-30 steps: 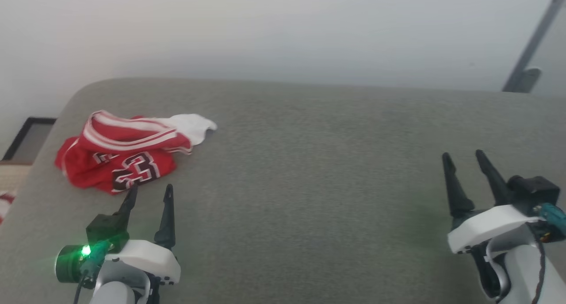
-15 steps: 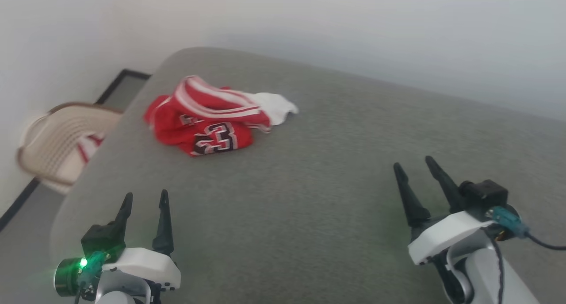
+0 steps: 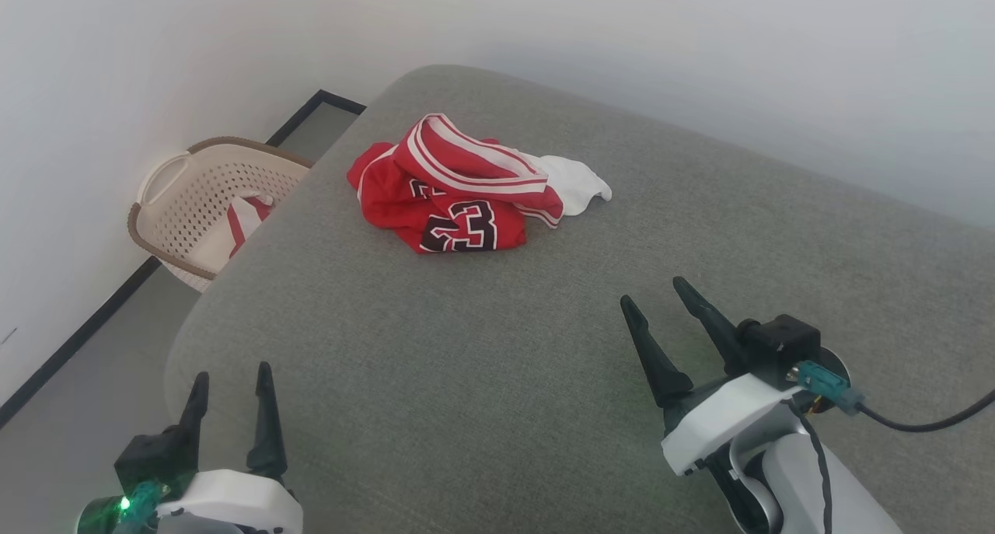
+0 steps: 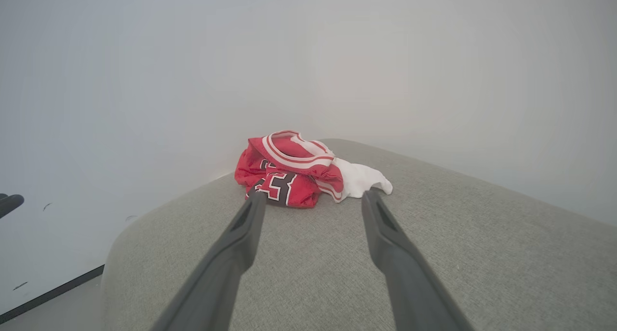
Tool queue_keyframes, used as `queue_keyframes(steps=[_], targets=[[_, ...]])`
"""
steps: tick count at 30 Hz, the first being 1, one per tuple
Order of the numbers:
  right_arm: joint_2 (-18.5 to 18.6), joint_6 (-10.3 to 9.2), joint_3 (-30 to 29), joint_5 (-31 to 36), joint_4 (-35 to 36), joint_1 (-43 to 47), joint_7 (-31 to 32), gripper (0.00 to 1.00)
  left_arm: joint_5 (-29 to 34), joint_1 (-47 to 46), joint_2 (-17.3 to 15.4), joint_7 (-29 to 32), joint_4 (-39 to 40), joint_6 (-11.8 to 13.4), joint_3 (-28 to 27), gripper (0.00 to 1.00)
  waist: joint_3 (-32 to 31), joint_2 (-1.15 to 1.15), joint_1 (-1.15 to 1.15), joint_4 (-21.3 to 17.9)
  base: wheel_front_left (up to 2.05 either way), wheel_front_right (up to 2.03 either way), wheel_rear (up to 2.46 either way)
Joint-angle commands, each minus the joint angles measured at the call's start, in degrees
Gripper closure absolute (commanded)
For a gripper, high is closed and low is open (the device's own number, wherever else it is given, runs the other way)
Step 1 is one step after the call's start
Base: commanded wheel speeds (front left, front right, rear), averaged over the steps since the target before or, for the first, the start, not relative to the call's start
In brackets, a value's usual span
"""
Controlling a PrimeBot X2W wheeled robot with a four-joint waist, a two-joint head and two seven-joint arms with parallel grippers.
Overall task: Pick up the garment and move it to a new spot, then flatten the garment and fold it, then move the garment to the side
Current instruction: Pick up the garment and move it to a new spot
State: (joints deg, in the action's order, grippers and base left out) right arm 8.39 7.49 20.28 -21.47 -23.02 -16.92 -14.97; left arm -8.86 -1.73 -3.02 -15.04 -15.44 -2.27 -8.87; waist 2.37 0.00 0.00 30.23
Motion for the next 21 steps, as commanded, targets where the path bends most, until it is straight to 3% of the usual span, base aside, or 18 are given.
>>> queue_keyframes(steps=[1, 7, 12, 16, 21], targets=[[0.0, 0.00, 0.1, -0.3, -0.2, -0.4, -0.3, 0.00, -0.1, 0.1, 0.1, -0.2, -0.2, -0.1, 0.2, 0.00, 0.0, 0.00, 0.00, -0.1, 0.00, 0.00, 0.00], [0.7, 0.00, -0.4, -0.5, 0.3, -1.0, -0.3, 0.00, -0.3, -4.2, 0.2, -0.2, -1.3, -1.7, 2.4, 0.00, 2.5, 0.00, 0.00, -4.4, 0.00, 0.00, 0.00], [2.5, 0.00, -1.4, -0.7, 1.9, -2.1, -0.3, 0.00, 0.5, -14.0, -1.6, -0.2, -5.0, -3.6, 4.4, 0.00, 6.5, 0.00, 0.00, -10.1, 0.00, 0.00, 0.00], [3.9, 0.00, -1.8, -1.3, 3.0, -3.0, -0.3, 0.00, -0.7, -24.9, -5.1, 1.3, -12.4, -4.6, 6.1, 0.00, 9.8, 0.00, 0.00, -14.7, 0.00, 0.00, 0.00], [5.1, 0.01, -2.8, -2.1, 4.5, -4.4, -0.2, 0.00, -4.8, -37.7, -10.6, 8.8, -23.4, -5.1, 6.6, 0.00, 13.6, 0.00, 0.00, -19.3, 0.00, 0.00, 0.00]])
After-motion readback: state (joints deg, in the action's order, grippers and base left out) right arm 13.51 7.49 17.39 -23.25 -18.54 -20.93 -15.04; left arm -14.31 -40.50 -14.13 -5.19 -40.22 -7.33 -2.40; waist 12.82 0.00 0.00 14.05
